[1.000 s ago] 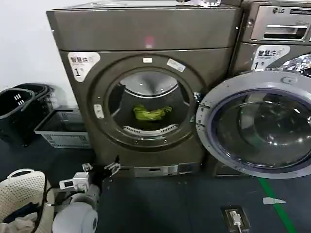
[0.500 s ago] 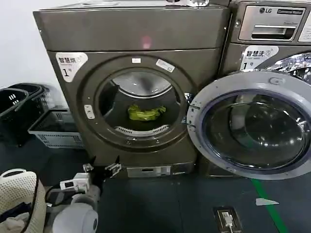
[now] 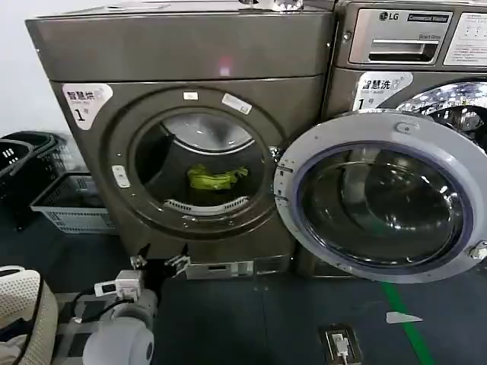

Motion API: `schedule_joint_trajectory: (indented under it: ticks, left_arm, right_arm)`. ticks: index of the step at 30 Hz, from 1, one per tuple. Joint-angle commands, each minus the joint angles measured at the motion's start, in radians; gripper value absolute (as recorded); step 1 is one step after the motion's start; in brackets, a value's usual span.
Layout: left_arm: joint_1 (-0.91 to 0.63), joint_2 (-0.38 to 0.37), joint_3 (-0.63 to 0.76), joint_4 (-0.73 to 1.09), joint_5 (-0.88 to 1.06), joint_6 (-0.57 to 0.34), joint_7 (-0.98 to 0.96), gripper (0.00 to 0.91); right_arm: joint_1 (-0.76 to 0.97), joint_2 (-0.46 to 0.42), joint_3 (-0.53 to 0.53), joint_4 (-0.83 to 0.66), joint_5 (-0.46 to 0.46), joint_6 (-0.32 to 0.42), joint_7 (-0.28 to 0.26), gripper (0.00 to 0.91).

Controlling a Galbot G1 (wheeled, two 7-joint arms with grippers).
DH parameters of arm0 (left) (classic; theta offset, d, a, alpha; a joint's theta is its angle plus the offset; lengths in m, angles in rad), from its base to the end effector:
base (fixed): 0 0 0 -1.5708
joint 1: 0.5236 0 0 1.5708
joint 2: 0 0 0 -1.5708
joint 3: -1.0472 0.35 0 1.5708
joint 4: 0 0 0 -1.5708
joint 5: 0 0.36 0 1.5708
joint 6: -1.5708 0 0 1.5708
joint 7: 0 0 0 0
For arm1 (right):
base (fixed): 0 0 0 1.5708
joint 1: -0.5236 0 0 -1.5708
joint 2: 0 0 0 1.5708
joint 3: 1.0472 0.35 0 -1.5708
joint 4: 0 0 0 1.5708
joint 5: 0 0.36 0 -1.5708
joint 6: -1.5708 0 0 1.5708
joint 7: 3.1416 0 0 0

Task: Grasp the clothes from the dryer.

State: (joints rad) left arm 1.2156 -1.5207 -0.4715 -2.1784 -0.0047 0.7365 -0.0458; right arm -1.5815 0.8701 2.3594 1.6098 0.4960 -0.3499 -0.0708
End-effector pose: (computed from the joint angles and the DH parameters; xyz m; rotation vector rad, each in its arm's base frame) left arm 0.2667 -0.0081 -0.1925 -0.0149 -2.8431 -0.0747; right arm -0.0979 -0.4820 0.0196 1.7608 2.1899 -0.4089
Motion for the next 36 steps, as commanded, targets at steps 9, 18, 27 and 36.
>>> schedule_joint_trajectory:
  ticks: [9, 18, 27, 36]
  left_arm:
    - [-0.002, 0.000, 0.004, 0.011, 0.006, 0.049, 0.005, 0.907]
    - [-0.008, -0.003, 0.012, 0.016, 0.015, 0.049, 0.010, 0.907]
    - [-0.010, -0.003, 0.015, 0.019, 0.030, 0.049, 0.026, 0.907]
    - [-0.009, -0.003, 0.013, 0.021, 0.035, 0.049, 0.025, 0.907]
  right_arm:
    - [-0.001, 0.010, 0.003, 0.002, 0.000, 0.013, 0.006, 0.907]
    - [-0.010, 0.020, 0.013, -0.006, 0.002, 0.054, 0.017, 0.907]
    - [-0.003, 0.021, 0.013, -0.005, 0.021, 0.076, 0.035, 0.907]
    - [-0.007, 0.023, 0.015, -0.013, 0.020, 0.081, 0.033, 0.907]
